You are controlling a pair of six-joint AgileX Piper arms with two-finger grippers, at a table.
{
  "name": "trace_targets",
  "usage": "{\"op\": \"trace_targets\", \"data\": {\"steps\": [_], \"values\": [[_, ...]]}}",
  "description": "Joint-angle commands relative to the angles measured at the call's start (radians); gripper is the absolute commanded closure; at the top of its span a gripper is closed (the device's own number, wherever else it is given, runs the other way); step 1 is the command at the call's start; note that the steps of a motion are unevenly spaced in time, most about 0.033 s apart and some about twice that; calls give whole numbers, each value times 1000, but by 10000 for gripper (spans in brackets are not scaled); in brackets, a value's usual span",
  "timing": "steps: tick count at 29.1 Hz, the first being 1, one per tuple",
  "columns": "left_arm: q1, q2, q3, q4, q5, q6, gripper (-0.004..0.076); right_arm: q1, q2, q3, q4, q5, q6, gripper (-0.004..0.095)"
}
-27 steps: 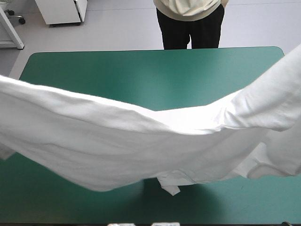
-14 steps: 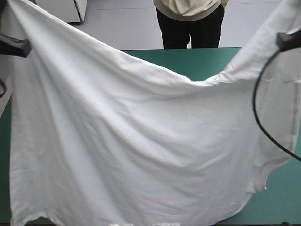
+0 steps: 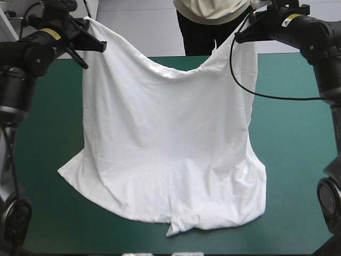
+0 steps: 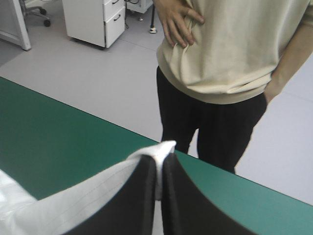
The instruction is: Fold the cloth
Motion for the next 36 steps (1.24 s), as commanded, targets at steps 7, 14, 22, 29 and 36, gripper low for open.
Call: {"op": "trace_targets", "data": {"steps": [7,14,22,29,36], "values": [[-3,262,-24,-8,-243,-13,733,-156,263,-23,341,-133,-178,925],[-3,401,-24,-13,-298,-25,733,-158,368,-23,304,-128,-215,811],[-3,446,-24,-13,-285,-64,447,-168,380,-27,255,-140,-196,292],[8,381,-96,84,-287,-177,160,-201,327,-115,243,-87,-144,262],[15,175,-187,86,-40,-190,162,-219,180,-247,174,232,-11,328]]}}
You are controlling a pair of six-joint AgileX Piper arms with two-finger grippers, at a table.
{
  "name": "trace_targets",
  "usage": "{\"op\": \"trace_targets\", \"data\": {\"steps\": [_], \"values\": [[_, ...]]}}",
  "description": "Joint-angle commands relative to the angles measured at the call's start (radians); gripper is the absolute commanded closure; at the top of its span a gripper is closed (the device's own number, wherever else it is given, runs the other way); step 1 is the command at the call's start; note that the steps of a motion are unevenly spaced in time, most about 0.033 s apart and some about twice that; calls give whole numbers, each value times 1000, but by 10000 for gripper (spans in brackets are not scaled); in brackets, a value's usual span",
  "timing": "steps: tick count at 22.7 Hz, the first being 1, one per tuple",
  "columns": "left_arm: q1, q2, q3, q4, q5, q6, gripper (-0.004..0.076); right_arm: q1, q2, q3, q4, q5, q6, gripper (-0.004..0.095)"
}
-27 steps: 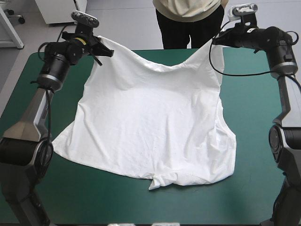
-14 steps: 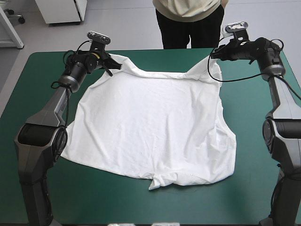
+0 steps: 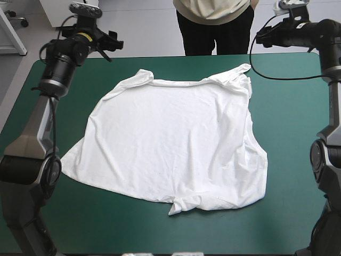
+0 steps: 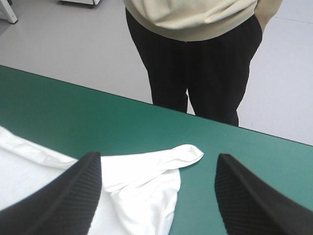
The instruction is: Fold the cloth
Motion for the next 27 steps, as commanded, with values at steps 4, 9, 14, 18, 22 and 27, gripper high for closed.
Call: {"op": "trace_targets", "data": {"steps": [4,9,14,18,22,27], "values": [[-1,-263,3,-58,333,49,194,-6,-207,-29,5,285,110,425],[-1,-466,244,-157,360,70,276,-6,-375,176,4,283,138,454],[-1,-740,614,-193,352,55,276,39,-629,685,8,262,122,453],[-1,-893,826,-197,345,36,276,206,-774,1102,-111,124,156,453],[-1,-915,881,-201,382,36,276,318,-781,1305,-319,95,318,453],[-1,-915,881,-204,390,36,276,325,-784,1440,-342,58,348,449]]}}
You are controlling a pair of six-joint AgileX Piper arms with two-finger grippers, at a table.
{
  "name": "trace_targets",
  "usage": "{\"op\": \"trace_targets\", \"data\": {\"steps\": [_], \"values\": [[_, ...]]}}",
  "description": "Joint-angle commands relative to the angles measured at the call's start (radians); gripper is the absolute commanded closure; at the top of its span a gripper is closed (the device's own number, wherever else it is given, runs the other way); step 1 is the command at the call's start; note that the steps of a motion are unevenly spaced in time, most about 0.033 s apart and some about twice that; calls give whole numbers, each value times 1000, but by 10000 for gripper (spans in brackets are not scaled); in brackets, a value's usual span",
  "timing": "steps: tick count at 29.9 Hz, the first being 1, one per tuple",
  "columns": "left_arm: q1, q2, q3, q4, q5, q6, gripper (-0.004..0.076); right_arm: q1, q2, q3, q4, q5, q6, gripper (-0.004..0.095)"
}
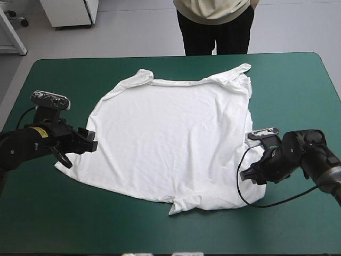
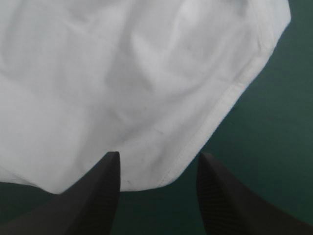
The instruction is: Fold the cloth
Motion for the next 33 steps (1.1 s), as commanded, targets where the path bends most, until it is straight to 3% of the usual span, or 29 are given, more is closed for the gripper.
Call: {"op": "trace_targets", "data": {"steps": [1,7,14,23,26,30,33], "values": [[-1,-17,-25,-24,-51,-9,276,2,-29,37,-10,-37,14,449],[-1,-17,-25,-26,-51,-2,276,2,-29,136,-23,-91,39,449],[-1,-17,-25,-26,-51,0,276,2,-17,183,130,-214,-27,377],[-1,-17,-25,-26,-51,12,276,2,107,183,174,-191,-66,390],[-1,-17,-25,-26,-51,14,276,2,159,183,174,-176,-92,528],[-1,-17,-25,-26,-51,24,276,2,184,183,174,-197,-131,909],[-1,-17,-25,-18,-54,24,276,0,158,179,161,-256,-121,909]]}}
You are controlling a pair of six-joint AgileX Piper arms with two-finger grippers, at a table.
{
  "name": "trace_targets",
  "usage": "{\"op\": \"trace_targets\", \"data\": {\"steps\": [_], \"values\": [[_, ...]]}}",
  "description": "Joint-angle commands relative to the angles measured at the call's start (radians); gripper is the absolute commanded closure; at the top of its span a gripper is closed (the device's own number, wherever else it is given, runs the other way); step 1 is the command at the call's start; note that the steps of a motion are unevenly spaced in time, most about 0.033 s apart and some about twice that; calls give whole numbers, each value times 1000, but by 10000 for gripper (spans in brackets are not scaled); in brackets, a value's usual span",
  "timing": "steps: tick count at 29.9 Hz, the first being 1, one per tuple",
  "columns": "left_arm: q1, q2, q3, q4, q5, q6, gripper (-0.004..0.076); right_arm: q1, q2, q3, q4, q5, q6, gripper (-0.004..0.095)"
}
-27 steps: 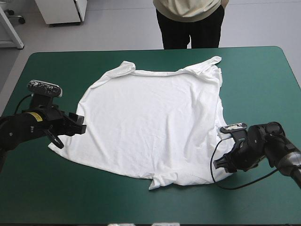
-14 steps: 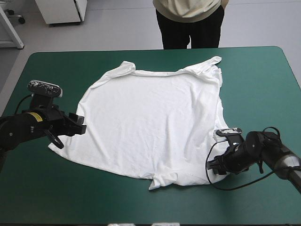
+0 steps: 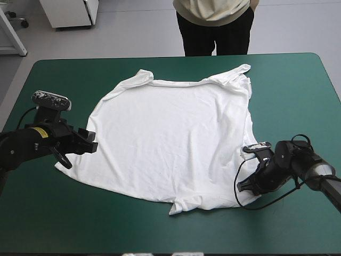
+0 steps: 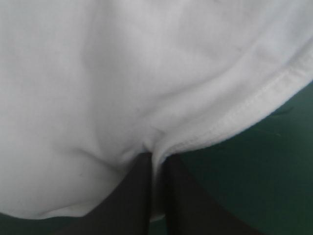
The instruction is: Fold the cloth
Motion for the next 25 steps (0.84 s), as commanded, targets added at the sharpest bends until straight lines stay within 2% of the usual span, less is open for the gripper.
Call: {"op": "trace_targets", "data": {"steps": [1,3,7,10,14,21,25], "values": [[-1,-16,-25,0,-54,1,276,7,6,22,65,-142,8,909],[-1,-16,-28,5,-45,1,276,7,-18,-3,-22,-177,91,909],[-1,-16,-28,4,-38,1,276,3,-32,-89,-329,-151,286,924],[-1,-16,-35,4,-38,1,276,-36,-32,-153,-458,-124,326,925],[-1,-14,-75,3,-38,-1,276,-153,-26,-226,-506,-136,348,925],[-1,-14,-161,15,-29,1,276,-407,84,-322,-502,-151,335,925],[-1,-14,-184,15,-10,1,276,-516,164,-398,-500,-180,342,925]]}}
